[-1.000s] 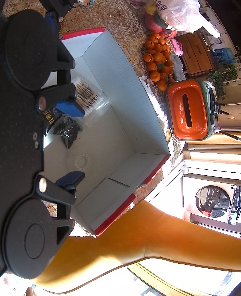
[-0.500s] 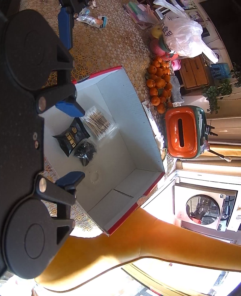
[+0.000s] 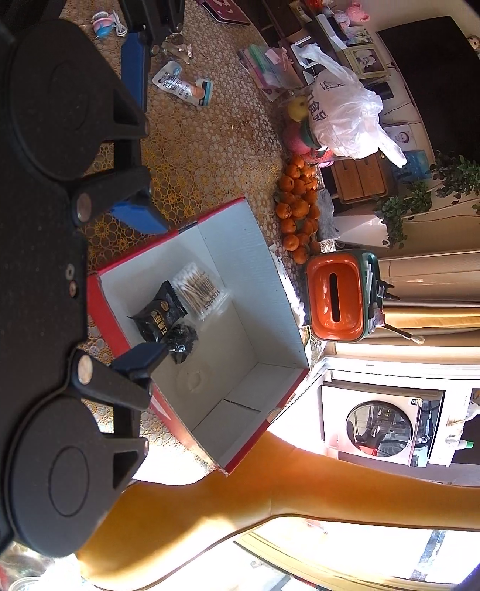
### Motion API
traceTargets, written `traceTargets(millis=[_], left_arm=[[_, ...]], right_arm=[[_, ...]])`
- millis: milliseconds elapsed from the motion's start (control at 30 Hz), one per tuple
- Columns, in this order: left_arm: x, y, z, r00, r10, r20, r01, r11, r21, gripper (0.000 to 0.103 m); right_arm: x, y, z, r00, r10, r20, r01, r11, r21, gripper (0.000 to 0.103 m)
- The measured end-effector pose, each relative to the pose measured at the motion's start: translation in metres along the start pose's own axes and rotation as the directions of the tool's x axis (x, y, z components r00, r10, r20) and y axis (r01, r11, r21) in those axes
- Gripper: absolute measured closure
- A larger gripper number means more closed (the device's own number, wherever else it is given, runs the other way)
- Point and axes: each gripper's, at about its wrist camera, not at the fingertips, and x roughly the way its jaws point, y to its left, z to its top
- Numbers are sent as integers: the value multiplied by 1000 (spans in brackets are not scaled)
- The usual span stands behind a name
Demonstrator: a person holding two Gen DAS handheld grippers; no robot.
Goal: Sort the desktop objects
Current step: 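Withdraw both tools from the box back toward the table items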
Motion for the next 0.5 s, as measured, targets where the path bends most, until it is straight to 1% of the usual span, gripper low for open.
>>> traceTargets(millis=[300,433,500], left_arm=[[-32,-2,-25,999,1,44,0,1000,-15,46],[-44,1,-40,998,11,61,-9,999,-40,45],[-51,2,-48,997,19,69,-16,999,-49,43]], right_arm=[[-25,26,-15,999,24,45,-23,999,-22,38],[-34,37,-23,998,33,61,-32,999,-15,38],[-38,42,-27,997,40,67,-39,999,-21,37]])
